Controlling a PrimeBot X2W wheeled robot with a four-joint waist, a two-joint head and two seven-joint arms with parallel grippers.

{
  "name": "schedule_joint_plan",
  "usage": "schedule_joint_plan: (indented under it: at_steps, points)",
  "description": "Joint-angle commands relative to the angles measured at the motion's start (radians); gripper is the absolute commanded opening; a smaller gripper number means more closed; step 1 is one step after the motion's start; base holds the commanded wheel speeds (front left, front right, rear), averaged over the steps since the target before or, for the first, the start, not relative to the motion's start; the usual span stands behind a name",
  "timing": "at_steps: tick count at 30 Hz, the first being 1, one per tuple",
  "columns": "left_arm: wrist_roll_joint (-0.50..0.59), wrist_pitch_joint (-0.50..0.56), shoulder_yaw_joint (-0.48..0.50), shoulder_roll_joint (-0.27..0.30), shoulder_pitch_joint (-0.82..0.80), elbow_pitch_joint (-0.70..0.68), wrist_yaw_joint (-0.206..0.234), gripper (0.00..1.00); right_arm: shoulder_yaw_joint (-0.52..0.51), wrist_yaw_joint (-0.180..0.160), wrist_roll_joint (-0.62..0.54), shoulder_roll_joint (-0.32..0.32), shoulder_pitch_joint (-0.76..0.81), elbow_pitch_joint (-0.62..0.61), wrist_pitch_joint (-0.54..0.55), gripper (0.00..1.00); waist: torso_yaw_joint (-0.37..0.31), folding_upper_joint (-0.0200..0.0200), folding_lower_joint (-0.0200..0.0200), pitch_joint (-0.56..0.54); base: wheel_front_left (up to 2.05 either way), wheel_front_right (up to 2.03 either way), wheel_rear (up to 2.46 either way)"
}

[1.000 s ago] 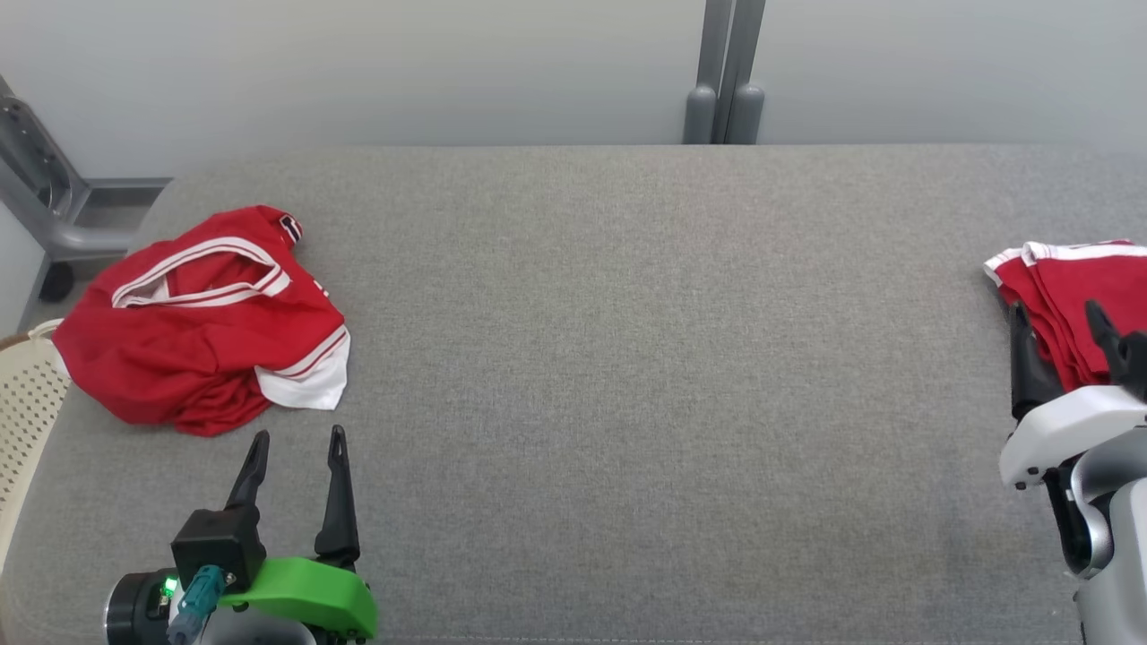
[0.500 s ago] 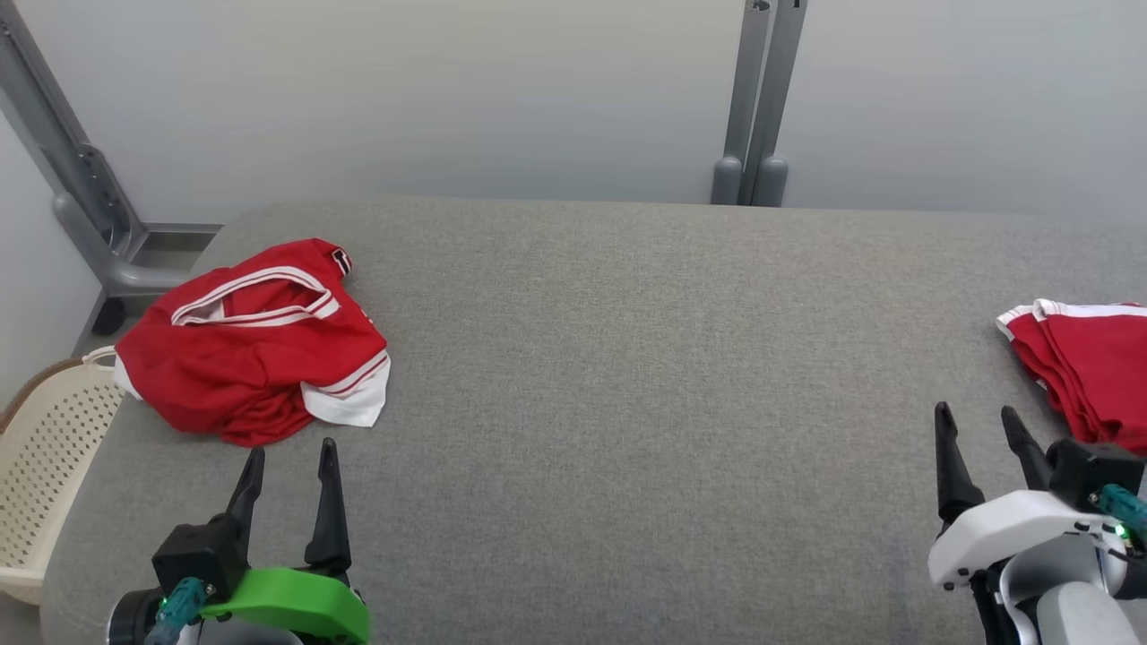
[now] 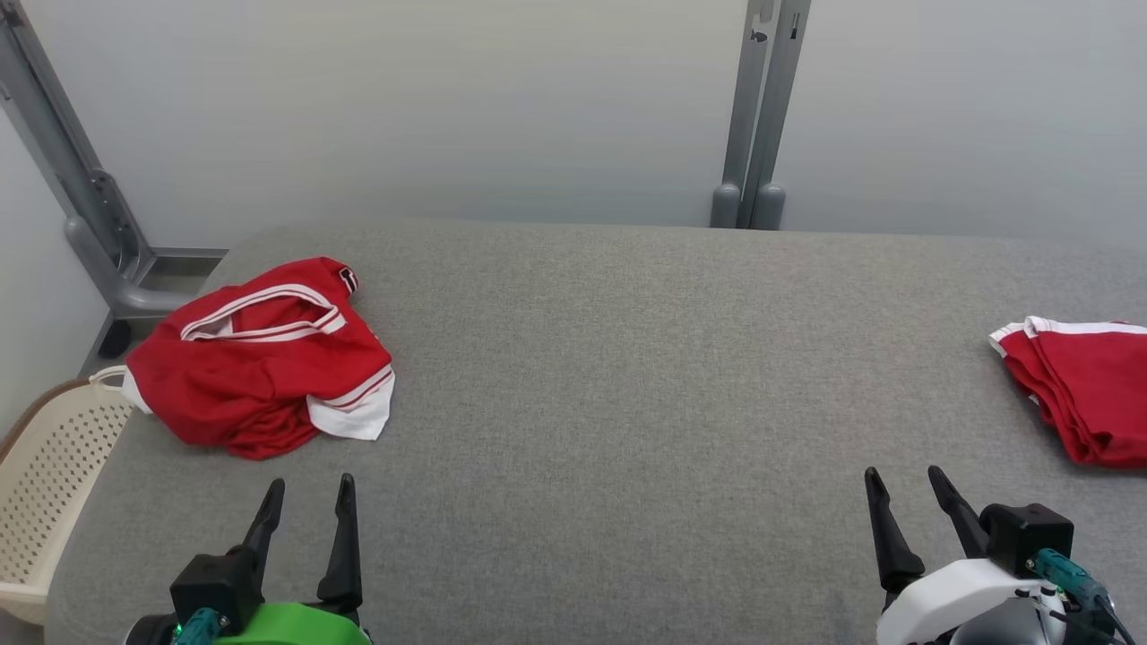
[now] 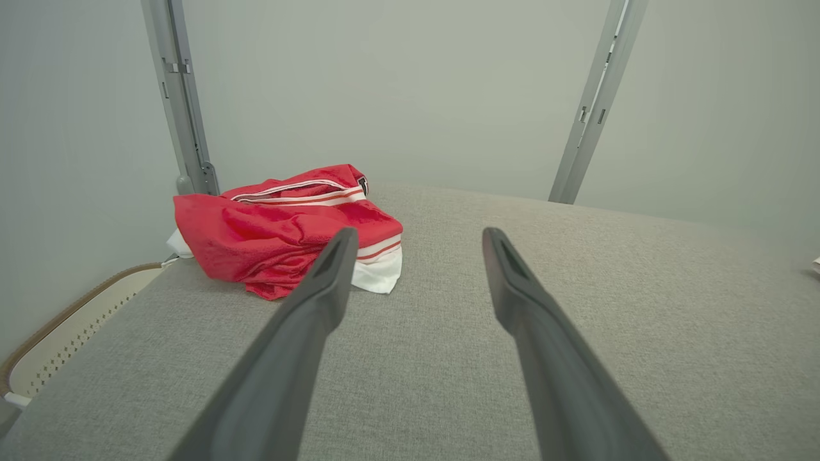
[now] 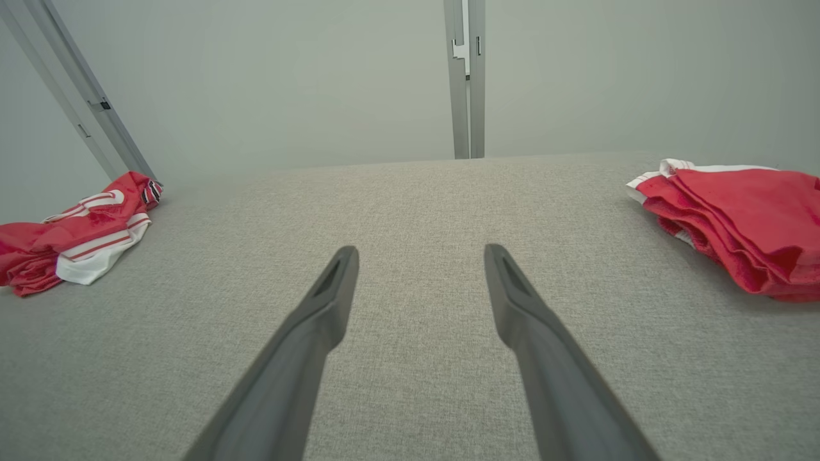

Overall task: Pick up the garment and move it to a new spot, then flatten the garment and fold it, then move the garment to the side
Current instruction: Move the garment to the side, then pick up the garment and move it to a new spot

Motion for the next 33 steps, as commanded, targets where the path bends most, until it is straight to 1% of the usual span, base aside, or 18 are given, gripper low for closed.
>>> schedule_joint_plan:
  at_steps: [1,6,14,27,33]
  points:
    - [0.01,-0.003,0.002,0.002,0.013,0.002,-0.008,1.0,-0.001,-0.001,-0.004,-0.003,0.013,-0.008,-0.009,1.0,-0.006,0.0,0.0001,-0.004,0.0,0.0,0.0]
    - [0.03,-0.003,0.009,0.0,0.034,0.011,-0.032,1.0,-0.019,-0.001,-0.006,-0.003,0.032,-0.014,-0.022,1.0,-0.015,0.0,0.0001,-0.01,0.0,0.0,0.0]
    - [0.033,0.004,-0.008,0.009,0.049,0.045,-0.053,1.0,-0.04,-0.001,-0.005,-0.003,0.045,-0.012,-0.033,1.0,-0.029,0.0,0.0001,-0.009,0.0,0.0,0.0]
    - [0.021,0.003,-0.009,0.009,0.025,0.051,-0.046,1.0,-0.031,-0.001,0.001,-0.003,0.03,-0.007,-0.033,1.0,-0.035,0.0,0.0001,0.0,0.0,0.0,0.0]
    - [0.019,0.01,-0.012,0.015,0.018,0.052,-0.041,1.0,-0.026,-0.001,0.008,-0.002,0.036,-0.006,-0.038,1.0,-0.017,0.0,0.0001,0.004,0.0,0.0,0.0]
